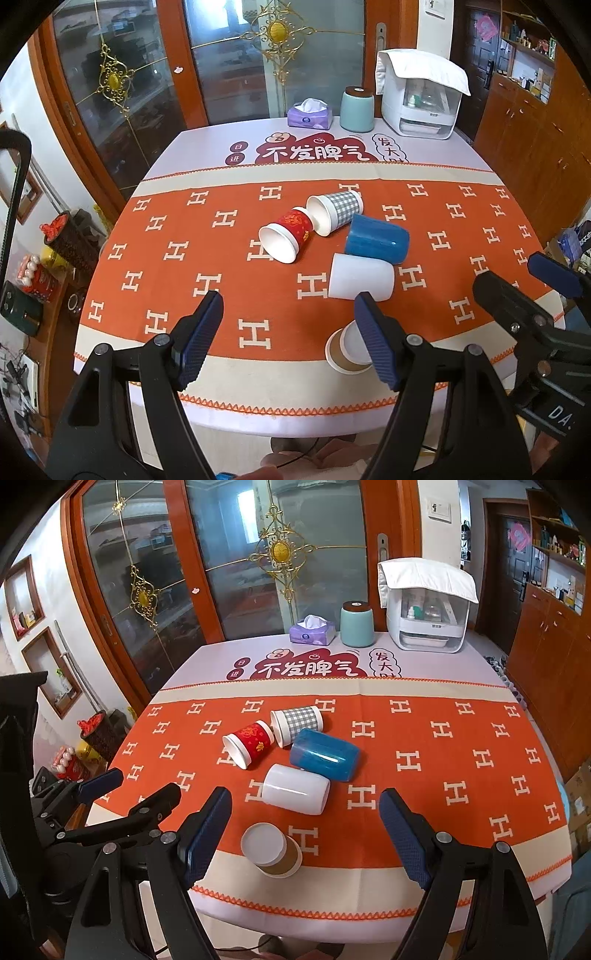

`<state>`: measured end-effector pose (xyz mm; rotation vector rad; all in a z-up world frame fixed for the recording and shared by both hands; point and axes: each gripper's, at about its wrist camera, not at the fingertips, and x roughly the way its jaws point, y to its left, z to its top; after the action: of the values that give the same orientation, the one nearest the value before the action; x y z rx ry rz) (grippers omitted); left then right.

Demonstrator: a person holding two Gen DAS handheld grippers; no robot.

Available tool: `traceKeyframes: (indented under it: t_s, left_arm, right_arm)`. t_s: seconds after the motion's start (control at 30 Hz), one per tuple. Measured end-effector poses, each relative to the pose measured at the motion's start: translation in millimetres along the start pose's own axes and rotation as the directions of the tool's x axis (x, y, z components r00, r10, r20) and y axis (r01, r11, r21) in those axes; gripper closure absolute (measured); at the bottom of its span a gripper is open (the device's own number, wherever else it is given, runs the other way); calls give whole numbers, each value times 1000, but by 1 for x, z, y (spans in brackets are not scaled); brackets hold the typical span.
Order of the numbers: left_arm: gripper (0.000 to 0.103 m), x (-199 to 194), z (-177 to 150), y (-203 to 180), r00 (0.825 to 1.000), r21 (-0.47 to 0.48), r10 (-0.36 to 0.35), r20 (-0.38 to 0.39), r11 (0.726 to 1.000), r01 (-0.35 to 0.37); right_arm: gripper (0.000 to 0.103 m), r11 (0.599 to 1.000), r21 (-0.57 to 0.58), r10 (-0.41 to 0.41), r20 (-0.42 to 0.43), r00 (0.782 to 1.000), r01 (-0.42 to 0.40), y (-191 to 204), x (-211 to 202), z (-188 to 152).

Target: Flip cup upside down

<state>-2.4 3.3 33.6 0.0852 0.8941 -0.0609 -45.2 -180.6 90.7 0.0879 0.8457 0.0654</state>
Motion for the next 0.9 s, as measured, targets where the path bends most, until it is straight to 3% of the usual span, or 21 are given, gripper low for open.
traceKeyframes:
  t_s: [0.9]
  left_arm:
    - [32,1,-3,-5,1000,11,-9,-6,1000,9]
  right_arm:
    - [20,1000,14,5,-7,1000,-4,-12,1,-5]
